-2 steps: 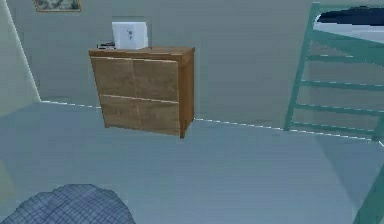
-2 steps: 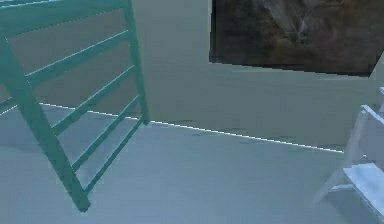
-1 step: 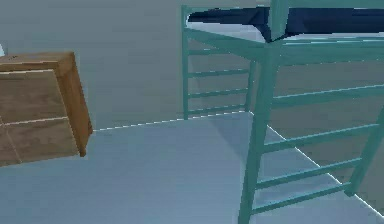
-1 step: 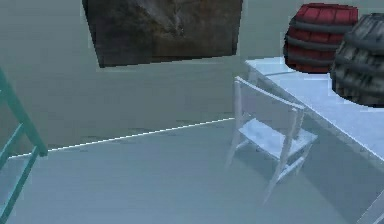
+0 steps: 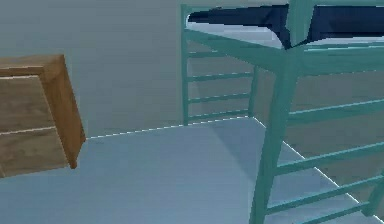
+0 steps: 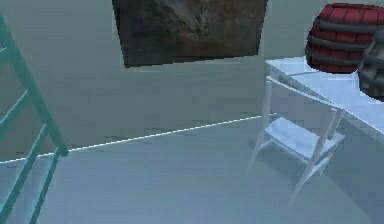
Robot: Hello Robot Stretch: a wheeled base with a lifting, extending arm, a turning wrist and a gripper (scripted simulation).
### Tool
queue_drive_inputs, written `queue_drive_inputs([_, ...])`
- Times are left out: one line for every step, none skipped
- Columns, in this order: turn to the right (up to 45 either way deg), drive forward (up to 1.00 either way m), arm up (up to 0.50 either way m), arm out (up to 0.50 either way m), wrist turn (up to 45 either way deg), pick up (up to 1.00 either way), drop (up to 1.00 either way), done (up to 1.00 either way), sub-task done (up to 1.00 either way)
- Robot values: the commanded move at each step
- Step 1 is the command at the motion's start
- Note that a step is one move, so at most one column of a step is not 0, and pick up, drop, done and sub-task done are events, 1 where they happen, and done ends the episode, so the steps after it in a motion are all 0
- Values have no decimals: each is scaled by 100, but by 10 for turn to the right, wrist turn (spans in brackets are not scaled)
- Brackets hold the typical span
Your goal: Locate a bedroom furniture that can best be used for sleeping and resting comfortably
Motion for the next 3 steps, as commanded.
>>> queue_drive_inputs([300, 0, 0, 0, 0, 0, 0, 0, 0])
queue_drive_inputs([0, 20, 0, 0, 0, 0, 0, 0, 0])
queue_drive_inputs([-120, 0, 0, 0, 0, 0, 0, 0, 0])
